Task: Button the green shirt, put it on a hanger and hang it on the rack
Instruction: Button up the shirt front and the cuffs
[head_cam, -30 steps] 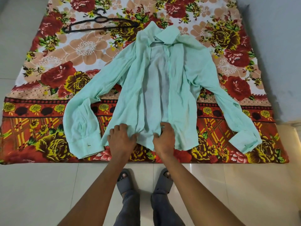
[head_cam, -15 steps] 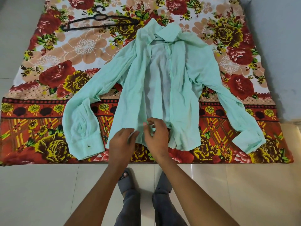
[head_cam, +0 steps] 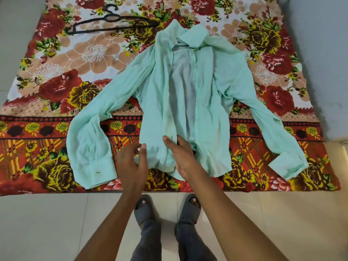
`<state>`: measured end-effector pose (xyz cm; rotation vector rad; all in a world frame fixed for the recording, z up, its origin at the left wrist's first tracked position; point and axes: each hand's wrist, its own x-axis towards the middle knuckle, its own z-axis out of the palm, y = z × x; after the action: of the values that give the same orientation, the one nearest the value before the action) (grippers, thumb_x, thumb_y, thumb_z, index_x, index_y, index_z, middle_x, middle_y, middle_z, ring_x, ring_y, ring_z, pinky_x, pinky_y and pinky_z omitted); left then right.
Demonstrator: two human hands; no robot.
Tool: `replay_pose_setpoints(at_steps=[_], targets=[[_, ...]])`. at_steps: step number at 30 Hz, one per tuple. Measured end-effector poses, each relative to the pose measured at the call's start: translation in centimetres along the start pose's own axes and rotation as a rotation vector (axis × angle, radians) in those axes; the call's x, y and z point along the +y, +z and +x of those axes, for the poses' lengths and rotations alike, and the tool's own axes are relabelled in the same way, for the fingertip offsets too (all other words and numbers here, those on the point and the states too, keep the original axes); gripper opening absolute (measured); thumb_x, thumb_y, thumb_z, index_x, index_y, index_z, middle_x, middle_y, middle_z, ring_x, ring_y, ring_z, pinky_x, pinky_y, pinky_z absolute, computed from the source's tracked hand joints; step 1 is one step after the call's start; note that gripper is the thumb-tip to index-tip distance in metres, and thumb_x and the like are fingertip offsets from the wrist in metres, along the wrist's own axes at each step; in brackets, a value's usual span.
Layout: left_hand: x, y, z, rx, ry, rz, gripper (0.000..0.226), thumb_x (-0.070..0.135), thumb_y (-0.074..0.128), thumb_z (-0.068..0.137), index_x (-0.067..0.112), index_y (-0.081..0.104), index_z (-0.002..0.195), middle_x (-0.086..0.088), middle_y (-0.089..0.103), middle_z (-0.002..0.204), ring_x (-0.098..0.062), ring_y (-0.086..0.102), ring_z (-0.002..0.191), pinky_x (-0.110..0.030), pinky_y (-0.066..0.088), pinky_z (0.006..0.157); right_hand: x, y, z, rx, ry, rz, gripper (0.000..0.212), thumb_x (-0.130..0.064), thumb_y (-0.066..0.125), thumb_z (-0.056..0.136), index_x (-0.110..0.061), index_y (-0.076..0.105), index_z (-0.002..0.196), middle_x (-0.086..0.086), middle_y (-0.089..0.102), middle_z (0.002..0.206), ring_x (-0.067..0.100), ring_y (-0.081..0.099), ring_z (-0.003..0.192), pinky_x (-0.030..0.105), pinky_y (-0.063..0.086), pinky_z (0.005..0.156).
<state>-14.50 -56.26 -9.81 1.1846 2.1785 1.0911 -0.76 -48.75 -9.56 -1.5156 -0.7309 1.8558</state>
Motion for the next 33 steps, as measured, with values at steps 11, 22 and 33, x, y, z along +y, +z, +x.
replay_pose_setpoints(at_steps=[11,22,33], targets=[[-2.4,-0.4,2.8,-0.113,-0.244,0.273,0.006,0.005,0.063,0.089,0.01,0.062,0.092,-0.005,0.066,0.086,-0.026,0.057,0.077,-0.036,0.043,0.068,-0.6,-0.2,-0.4,0.302,-0.275,-0.31,0.051,-0.038,0.05,0.107,-0.005,0.041,0.07,0.0,0.039,0.062,0.013,0.037,0.06,0.029,0.031,0.057],[1.2,1.9,4.1,-0.122,0.14,0.312,0.051,0.026,0.059,0.098,0.008,0.046,0.145,-0.017,0.052,0.14,-0.032,0.045,0.131,-0.046,0.04,0.109,0.2,-0.4,0.5,0.154,-0.099,-0.385,0.018,-0.014,0.053,0.084,0.004,0.056,0.088,0.01,0.051,0.073,0.019,0.045,0.067,0.036,0.038,0.064],[-3.8,5.6,3.0,-0.44,0.431,0.676,0.067,0.048,0.007,0.108,0.011,0.007,0.163,-0.011,0.001,0.172,-0.024,-0.004,0.159,-0.051,0.012,0.128,-5.4,-0.5,6.8,0.045,0.131,0.062,0.044,-0.027,0.066,0.101,-0.008,0.049,0.137,0.018,0.07,0.122,0.028,0.076,0.094,0.039,0.064,0.086]])
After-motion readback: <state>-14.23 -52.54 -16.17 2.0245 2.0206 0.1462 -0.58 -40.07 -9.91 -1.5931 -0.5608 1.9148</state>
